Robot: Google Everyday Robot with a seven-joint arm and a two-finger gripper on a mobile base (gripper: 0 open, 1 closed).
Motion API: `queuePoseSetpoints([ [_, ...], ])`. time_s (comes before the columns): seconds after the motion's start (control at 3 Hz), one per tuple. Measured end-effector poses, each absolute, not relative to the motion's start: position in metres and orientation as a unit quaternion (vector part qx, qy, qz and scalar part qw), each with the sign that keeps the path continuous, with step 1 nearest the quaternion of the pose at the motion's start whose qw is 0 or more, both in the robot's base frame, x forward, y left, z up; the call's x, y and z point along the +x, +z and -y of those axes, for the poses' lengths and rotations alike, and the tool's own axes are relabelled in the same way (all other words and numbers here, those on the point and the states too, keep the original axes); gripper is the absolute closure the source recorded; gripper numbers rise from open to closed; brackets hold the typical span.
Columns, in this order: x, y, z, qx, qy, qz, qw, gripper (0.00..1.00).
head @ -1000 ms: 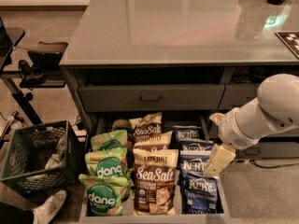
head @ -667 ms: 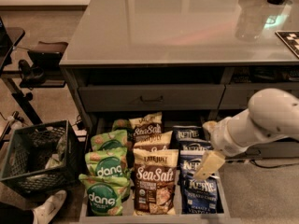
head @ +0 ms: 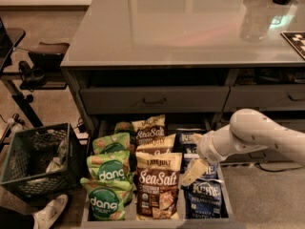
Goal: Pick brown chip bag from middle drawer and place on counter
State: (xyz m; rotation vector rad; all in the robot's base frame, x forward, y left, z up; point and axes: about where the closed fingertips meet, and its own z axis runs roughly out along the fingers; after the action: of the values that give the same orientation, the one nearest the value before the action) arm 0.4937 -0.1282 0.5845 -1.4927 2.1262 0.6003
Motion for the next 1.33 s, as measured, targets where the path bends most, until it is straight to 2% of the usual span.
queuePoseSetpoints([
  [0.67, 0.508, 0.527, 0.094, -0.548, 0.277, -0.757, 0.224, 0.0],
  [1.33, 0.509, 0.492, 0.082, -0.544, 0.299, -0.757, 0.205, 0.0],
])
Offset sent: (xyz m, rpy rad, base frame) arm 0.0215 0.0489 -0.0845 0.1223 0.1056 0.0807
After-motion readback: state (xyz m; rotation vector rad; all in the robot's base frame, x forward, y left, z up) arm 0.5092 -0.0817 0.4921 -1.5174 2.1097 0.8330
